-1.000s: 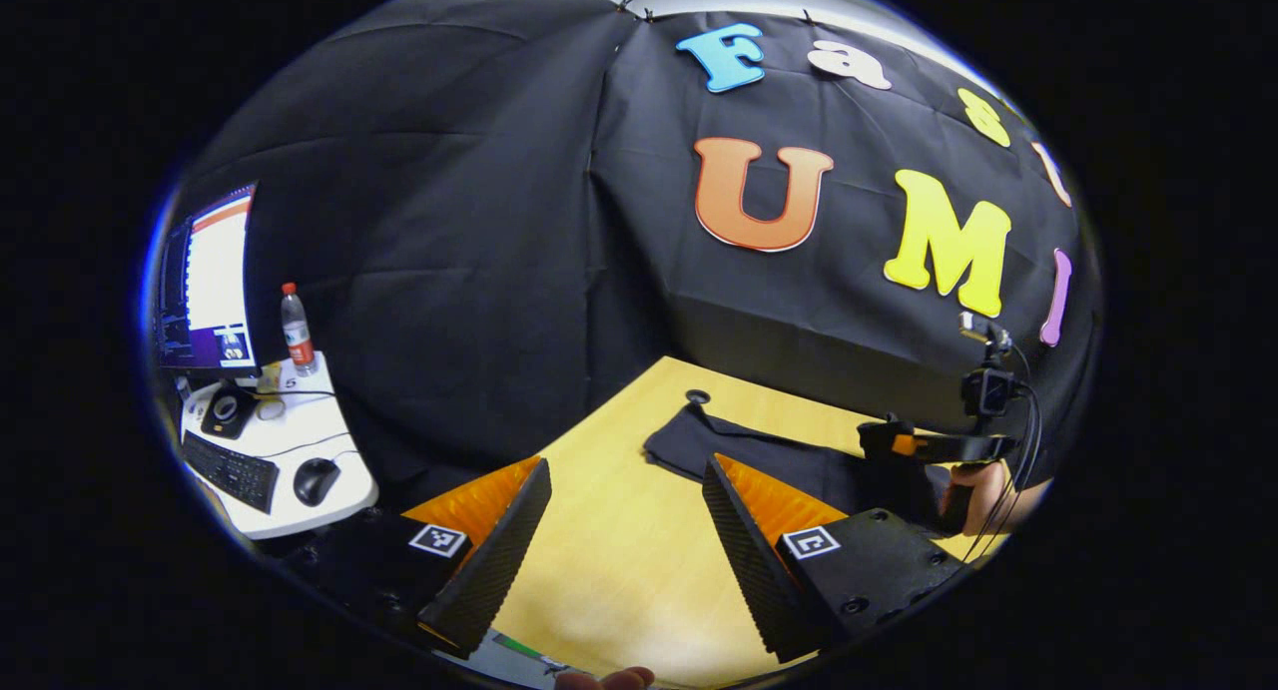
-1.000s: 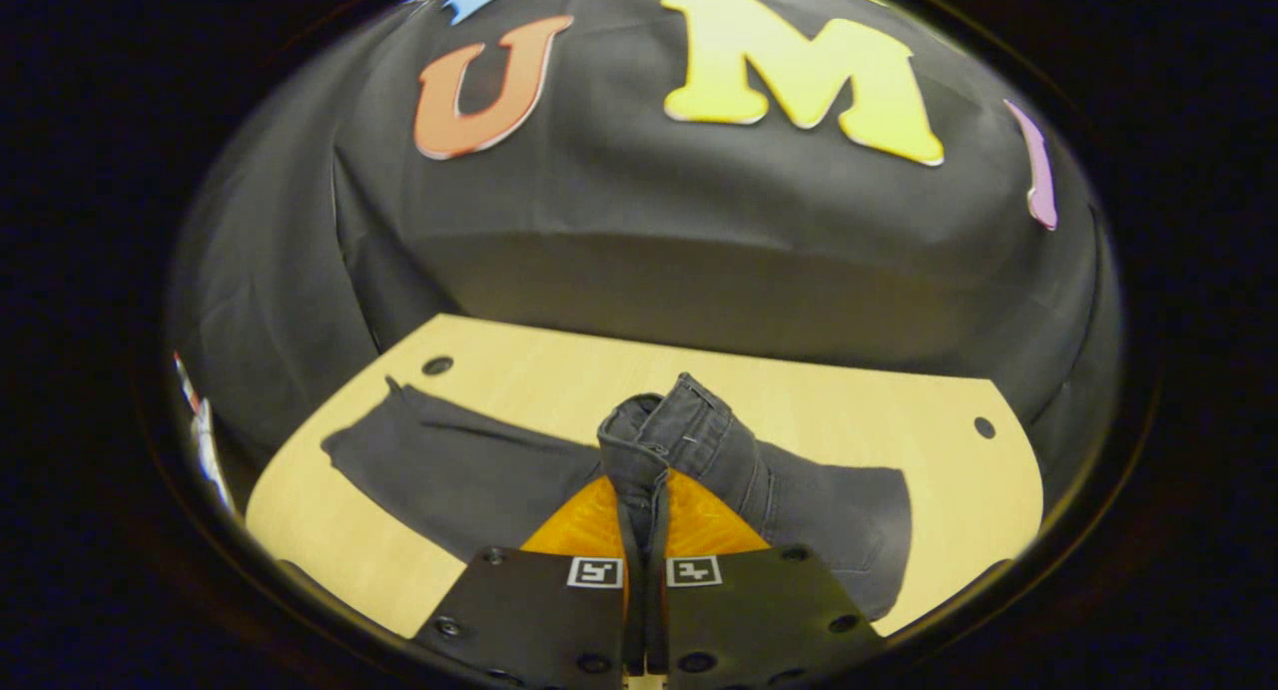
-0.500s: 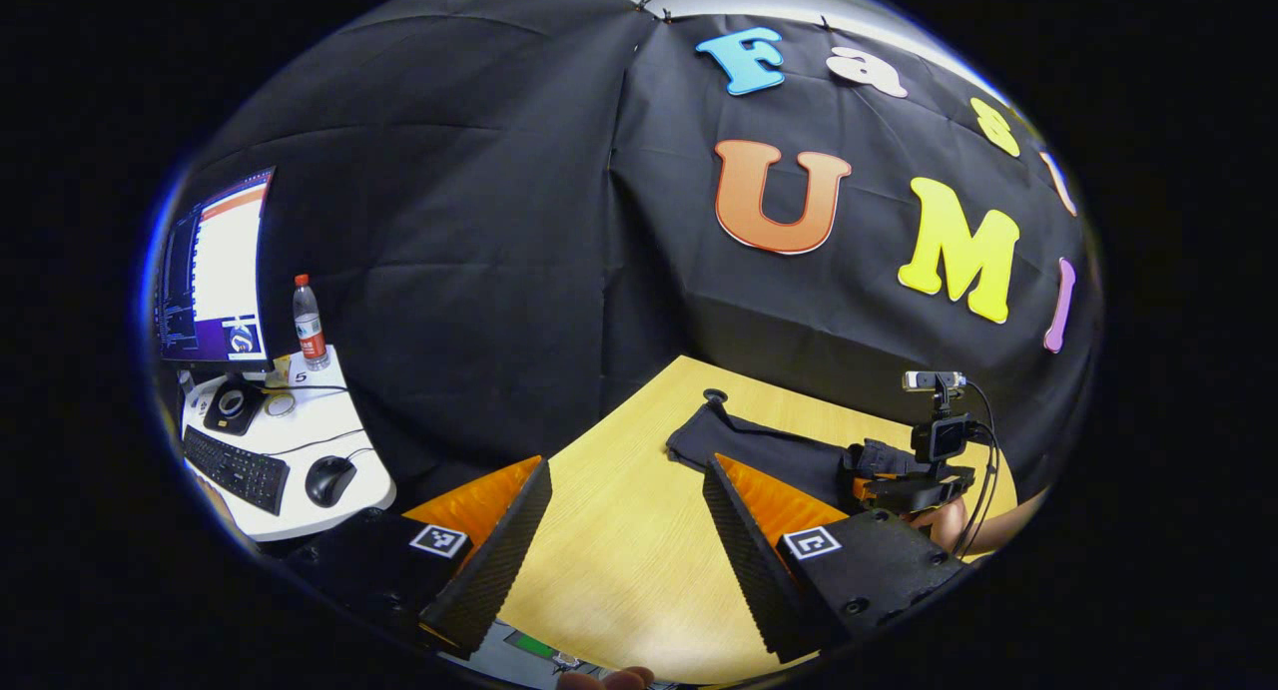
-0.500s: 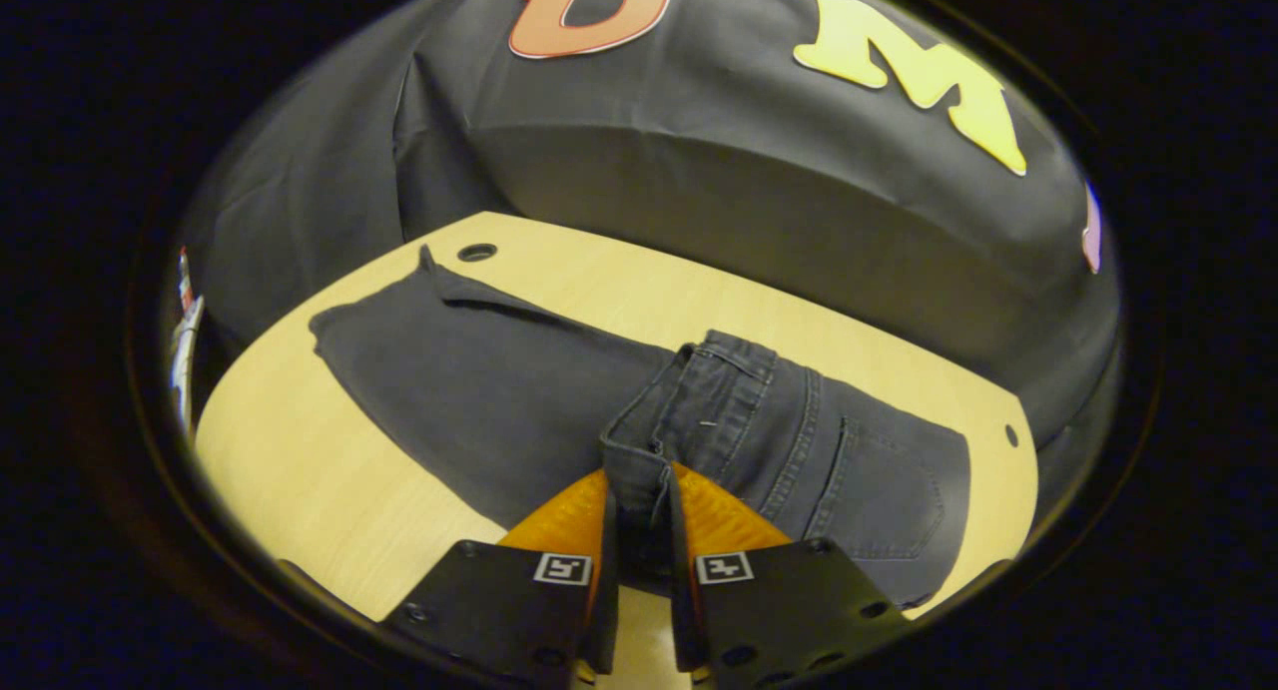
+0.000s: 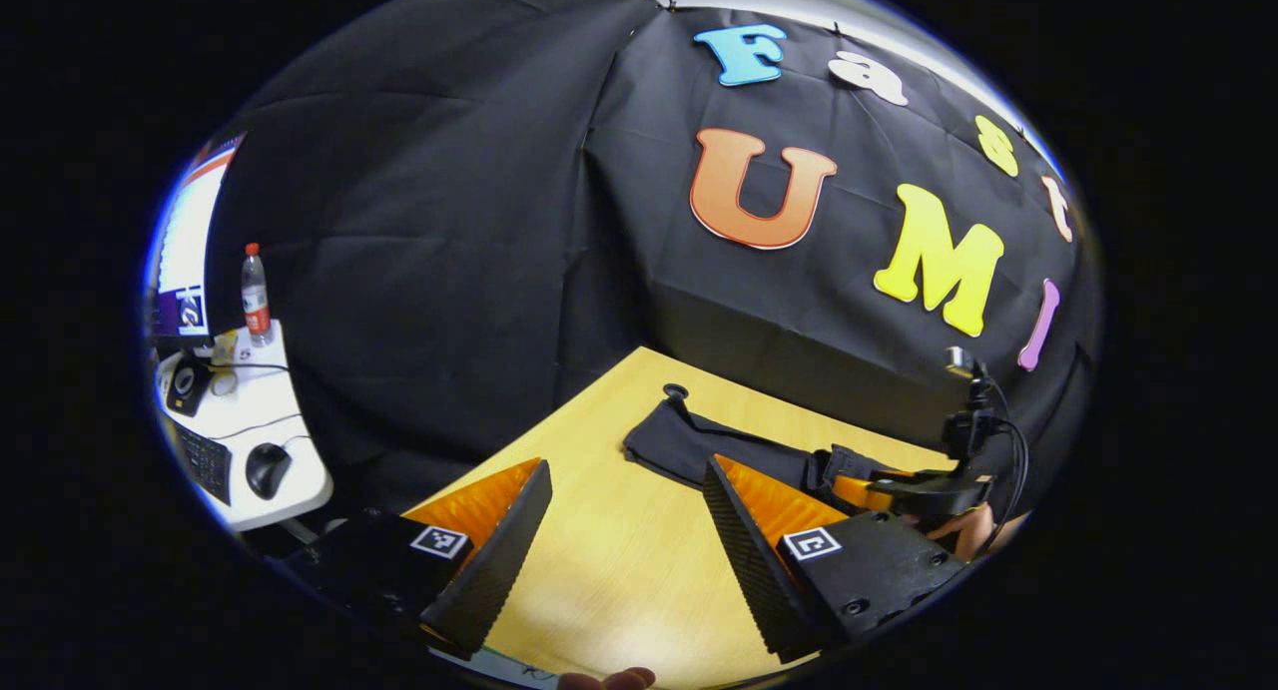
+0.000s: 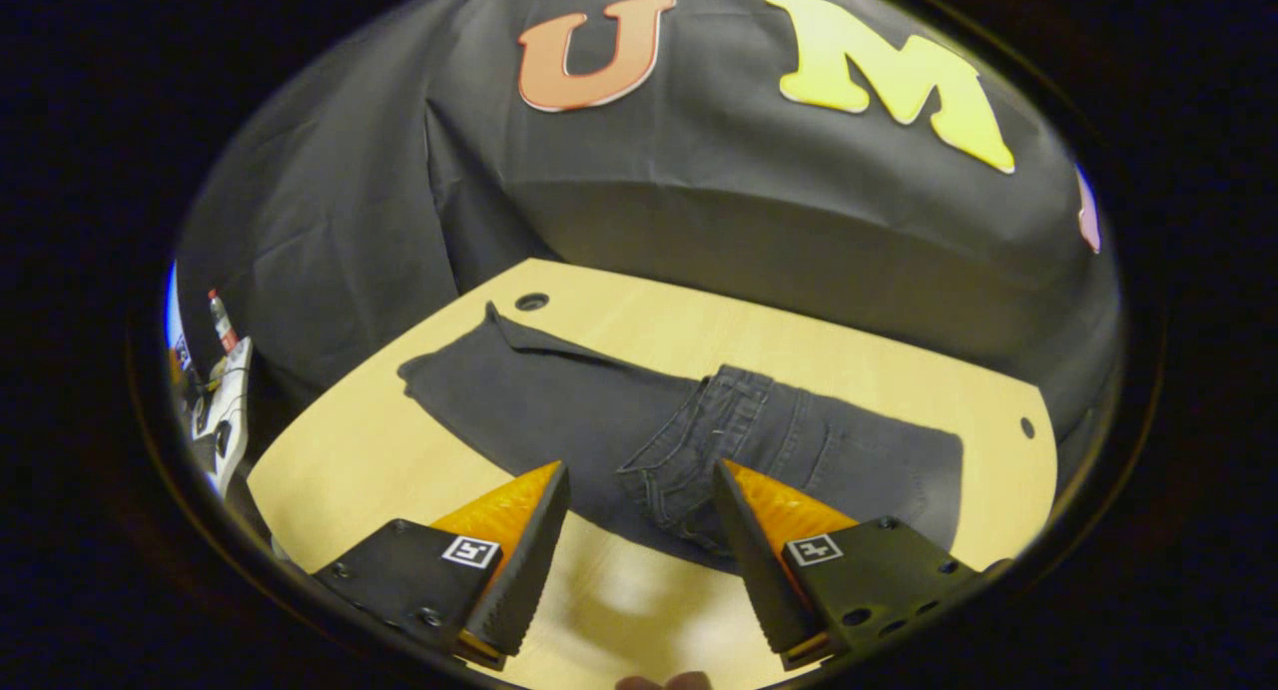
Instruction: Grasp the waist and the cuffs of the jeans and fold them to make the two legs overlap; first hold the waist and fold one-third of the jeans toward the cuffs, then hold the cuffs and fold the remaining one-third in the same direction to finish folding.
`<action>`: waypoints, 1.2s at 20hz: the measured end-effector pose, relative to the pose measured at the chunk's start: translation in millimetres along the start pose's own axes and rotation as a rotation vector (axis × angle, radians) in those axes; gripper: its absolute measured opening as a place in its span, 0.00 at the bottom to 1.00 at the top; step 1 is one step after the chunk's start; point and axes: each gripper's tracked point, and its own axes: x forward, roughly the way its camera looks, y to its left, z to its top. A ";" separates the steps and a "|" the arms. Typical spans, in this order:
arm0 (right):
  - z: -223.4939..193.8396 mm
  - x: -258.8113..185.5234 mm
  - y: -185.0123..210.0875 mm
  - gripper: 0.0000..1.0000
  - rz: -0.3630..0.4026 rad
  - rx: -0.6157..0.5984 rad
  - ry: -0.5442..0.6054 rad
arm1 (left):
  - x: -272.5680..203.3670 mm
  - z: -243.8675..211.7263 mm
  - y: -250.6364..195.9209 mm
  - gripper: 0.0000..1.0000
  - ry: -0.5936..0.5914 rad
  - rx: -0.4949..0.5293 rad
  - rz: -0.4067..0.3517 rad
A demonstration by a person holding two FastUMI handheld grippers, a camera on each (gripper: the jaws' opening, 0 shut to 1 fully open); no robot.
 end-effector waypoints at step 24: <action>4.5 -216.1 -153.1 0.94 -0.206 0.247 -0.053 | 247.3 -93.7 -42.2 0.97 0.369 -0.929 -0.069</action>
